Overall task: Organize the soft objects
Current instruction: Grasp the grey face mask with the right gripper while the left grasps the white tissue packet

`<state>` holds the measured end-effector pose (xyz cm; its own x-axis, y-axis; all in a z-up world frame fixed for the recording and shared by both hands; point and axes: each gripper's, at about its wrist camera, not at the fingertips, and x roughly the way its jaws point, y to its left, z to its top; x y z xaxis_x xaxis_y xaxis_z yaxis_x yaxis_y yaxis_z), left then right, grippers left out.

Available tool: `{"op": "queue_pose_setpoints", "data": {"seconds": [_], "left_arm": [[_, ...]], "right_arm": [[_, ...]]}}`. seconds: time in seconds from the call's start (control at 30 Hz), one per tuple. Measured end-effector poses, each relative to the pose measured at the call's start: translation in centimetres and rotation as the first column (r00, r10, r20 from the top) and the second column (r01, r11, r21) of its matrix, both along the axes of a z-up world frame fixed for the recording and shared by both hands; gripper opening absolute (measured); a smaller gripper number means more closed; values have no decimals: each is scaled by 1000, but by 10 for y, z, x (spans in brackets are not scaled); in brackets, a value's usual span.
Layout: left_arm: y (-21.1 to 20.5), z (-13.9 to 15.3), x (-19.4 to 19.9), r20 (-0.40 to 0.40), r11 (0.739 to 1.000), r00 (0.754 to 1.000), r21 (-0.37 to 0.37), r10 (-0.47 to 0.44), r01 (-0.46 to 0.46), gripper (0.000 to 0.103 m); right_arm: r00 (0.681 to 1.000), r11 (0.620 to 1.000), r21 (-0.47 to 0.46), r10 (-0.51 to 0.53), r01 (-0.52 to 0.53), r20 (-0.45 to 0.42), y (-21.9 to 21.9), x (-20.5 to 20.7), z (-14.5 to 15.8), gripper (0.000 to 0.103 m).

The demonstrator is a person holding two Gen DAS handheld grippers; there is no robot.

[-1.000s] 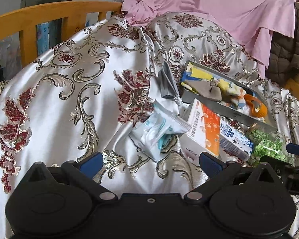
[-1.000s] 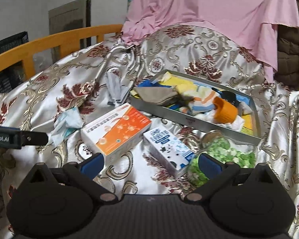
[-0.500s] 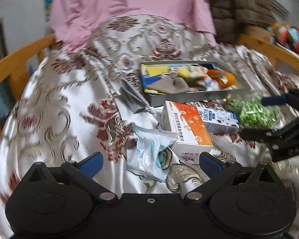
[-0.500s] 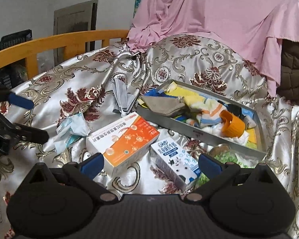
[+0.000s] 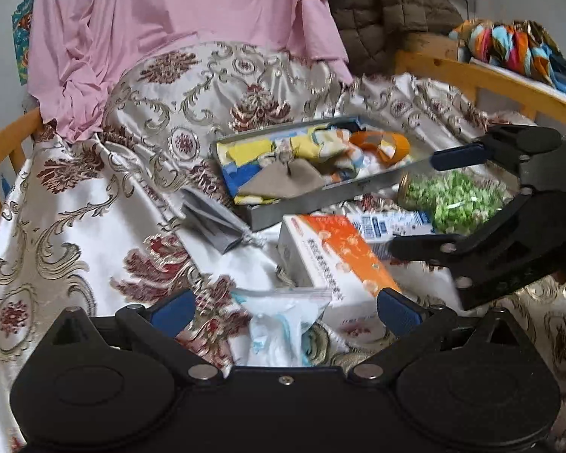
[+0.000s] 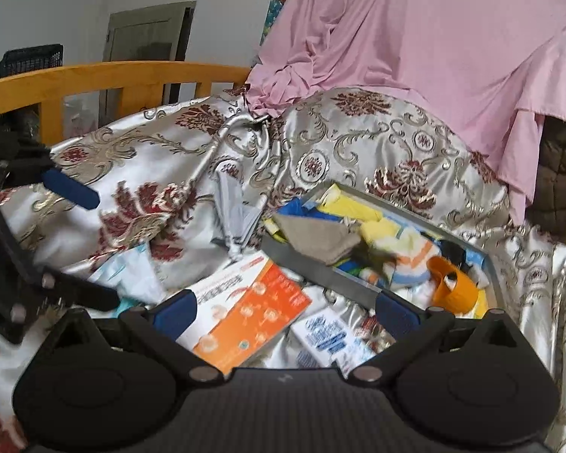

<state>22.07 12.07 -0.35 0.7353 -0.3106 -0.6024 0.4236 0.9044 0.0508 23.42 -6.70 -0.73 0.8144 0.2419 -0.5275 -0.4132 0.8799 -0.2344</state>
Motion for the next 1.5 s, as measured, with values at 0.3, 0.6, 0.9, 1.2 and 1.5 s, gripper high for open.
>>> {"op": "queue_pose_setpoints", "data": {"seconds": [0.3,0.6,0.9,1.2,1.5], "left_arm": [[19,-24,11,-97,988,994,-143,41,-54,102],[27,-40,25,-147,983,989,-180,3,-29,98],[40,-45,38,-176,970,984,-232,28,-69,72],[60,-51,52,-230,928,969,-331,94,-168,52],[62,-54,55,-243,915,965,-359,97,-183,50]], "right_arm": [[999,998,-26,-53,53,-1,6,27,-8,103],[999,996,-77,-36,35,-14,29,37,-12,103],[998,994,-100,50,-53,-33,65,73,-9,103],[990,988,-102,102,-112,-102,98,121,-23,90],[977,988,-97,100,-120,-190,115,147,-38,78]]}}
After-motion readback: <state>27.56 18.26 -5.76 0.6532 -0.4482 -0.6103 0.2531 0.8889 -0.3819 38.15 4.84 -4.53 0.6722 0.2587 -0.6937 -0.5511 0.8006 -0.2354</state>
